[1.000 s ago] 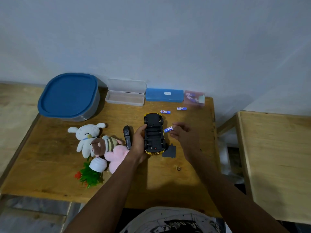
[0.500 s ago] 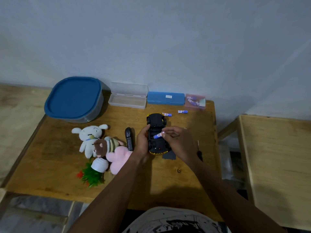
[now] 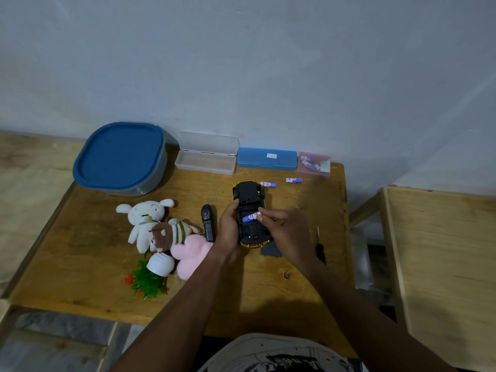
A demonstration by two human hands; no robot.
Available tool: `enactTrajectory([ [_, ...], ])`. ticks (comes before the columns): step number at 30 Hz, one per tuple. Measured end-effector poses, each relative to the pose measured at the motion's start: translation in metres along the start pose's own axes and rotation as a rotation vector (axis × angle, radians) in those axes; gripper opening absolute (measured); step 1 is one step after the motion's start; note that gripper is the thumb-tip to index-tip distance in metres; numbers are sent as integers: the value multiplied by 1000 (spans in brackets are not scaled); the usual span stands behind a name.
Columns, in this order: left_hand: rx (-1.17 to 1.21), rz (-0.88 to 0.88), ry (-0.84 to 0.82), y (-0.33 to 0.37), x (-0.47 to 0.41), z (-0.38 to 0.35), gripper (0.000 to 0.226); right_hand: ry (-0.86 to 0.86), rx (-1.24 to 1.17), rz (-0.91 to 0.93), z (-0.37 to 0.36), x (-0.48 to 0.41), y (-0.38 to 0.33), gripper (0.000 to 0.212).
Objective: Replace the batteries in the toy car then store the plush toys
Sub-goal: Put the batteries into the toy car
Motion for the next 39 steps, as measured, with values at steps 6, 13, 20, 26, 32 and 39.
enactTrajectory([
  [6,9,-15,-19,-1,0,-2,44,-4,456,341,1,8,1,32],
  [13,33,-10,5,-2,-6,5,45,-79,565,447,-2,6,6,41],
  [20,91,4,28,-6,-18,9,47,-79,885,748,-6,-9,5,43],
  [26,91,6,67,-6,-37,13,48,-243,859,771,-9,-34,7,44],
  [32,66,9,135,-3,-56,12,52,-26,522,328,-8,-101,17,15],
  [39,25,8,150,-5,-63,17,46,-290,706,220,-23,-143,37,31],
])
Point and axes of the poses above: each hand's wrist, its own x-axis away from the middle knuckle, its own z-axis out of the back of the hand, y = z × x, the point moved 1 cm from there along -x, towards the middle knuckle, and after that the axes turned 3 degrees about y, right-handed, at the moved point
